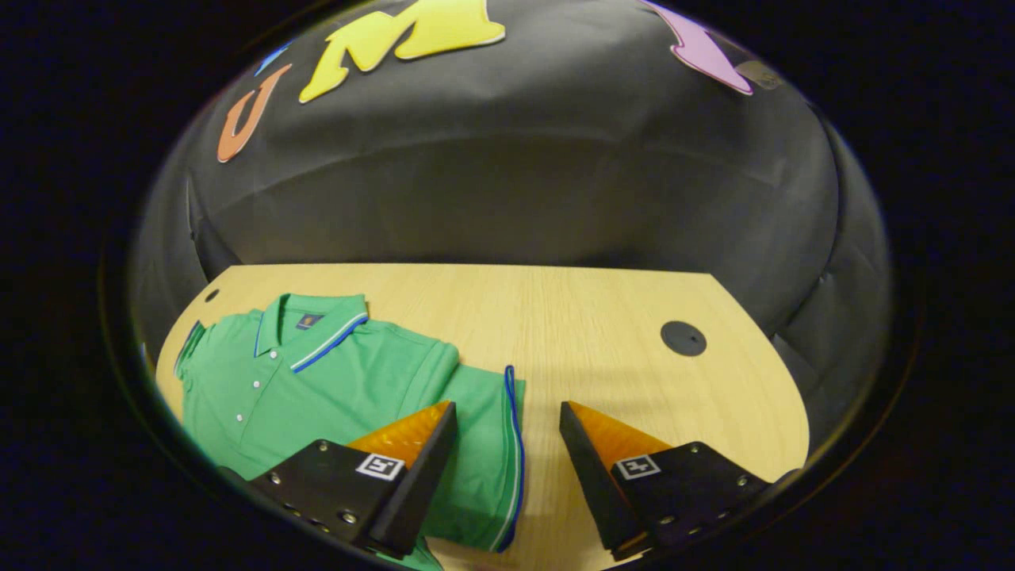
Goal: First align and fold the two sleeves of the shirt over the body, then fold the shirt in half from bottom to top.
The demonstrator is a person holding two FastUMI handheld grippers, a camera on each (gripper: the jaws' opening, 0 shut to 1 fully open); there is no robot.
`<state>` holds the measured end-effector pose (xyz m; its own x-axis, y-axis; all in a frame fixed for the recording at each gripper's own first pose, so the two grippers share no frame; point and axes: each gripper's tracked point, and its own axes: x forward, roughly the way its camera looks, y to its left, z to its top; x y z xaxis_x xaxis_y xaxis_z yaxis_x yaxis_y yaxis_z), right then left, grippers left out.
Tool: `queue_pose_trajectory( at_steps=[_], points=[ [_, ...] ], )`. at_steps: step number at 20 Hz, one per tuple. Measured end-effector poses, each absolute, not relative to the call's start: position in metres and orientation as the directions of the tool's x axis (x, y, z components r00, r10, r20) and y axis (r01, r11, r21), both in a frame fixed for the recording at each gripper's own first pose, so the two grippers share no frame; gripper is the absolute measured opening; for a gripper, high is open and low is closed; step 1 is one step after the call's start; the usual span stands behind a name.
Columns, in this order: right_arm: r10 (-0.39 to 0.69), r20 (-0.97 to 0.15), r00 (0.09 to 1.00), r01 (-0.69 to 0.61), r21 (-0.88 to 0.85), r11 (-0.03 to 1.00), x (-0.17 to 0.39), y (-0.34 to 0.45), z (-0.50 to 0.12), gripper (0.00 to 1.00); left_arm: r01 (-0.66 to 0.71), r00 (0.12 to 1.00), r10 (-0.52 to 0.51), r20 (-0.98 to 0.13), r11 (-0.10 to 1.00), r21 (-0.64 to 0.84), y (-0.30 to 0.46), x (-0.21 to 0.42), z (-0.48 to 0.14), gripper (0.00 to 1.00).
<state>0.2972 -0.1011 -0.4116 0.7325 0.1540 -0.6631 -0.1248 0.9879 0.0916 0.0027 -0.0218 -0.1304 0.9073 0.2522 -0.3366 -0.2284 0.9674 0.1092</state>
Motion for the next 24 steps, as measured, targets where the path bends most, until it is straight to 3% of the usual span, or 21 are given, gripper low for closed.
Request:
queue_pose_trajectory(
  at_steps=[2, 3, 4, 7, 8, 9, 11, 12, 24],
  points=[
    [0.159, -0.681, 0.715, -0.125, 0.099, 0.987, 0.292, -0.101, -0.415, 0.78, -0.226, 0.908, 0.251, -0.335, 0.968, 0.113, -0.021, 0.002, -0.131, 0.98],
    [0.165, -0.687, 0.708, -0.127, 0.105, 0.986, 0.29, -0.1, -0.415, 0.67, -0.224, 0.908, 0.248, -0.336, 0.968, 0.111, -0.023, 0.003, -0.131, 0.98],
    [0.154, -0.696, 0.702, -0.124, 0.094, 0.988, 0.291, -0.101, -0.416, 0.66, -0.221, 0.909, 0.244, -0.339, 0.97, 0.106, -0.022, 0.005, -0.133, 0.98],
    [0.147, -0.711, 0.687, -0.098, 0.11, 0.989, 0.287, -0.103, -0.419, 0.33, -0.206, 0.911, 0.231, -0.341, 0.972, 0.109, -0.025, 0.005, -0.133, 0.98],
    [0.112, -0.716, 0.689, -0.076, 0.083, 0.994, 0.29, -0.109, -0.423, 0.33, -0.203, 0.911, 0.23, -0.341, 0.973, 0.111, -0.023, 0.005, -0.132, 0.98],
    [0.112, -0.714, 0.691, -0.066, 0.092, 0.994, 0.289, -0.11, -0.419, 0.07, -0.203, 0.912, 0.23, -0.341, 0.973, 0.112, -0.021, 0.004, -0.133, 0.98],
    [0.103, -0.716, 0.691, -0.06, 0.085, 0.995, 0.289, -0.113, -0.421, 0.08, -0.207, 0.909, 0.232, -0.346, 0.972, 0.107, -0.018, 0.006, -0.135, 0.98],
    [0.11, -0.719, 0.687, -0.069, 0.087, 0.994, 0.287, -0.112, -0.416, 0.01, -0.212, 0.907, 0.234, -0.349, 0.972, 0.103, -0.016, 0.004, -0.137, 0.98],
    [0.138, -0.65, 0.747, -0.129, 0.062, 0.99, 0.292, -0.078, -0.348, 0.01, -0.251, 0.899, 0.262, -0.35, 0.965, 0.076, 0.013, -0.007, -0.141, 0.99]
  ],
)
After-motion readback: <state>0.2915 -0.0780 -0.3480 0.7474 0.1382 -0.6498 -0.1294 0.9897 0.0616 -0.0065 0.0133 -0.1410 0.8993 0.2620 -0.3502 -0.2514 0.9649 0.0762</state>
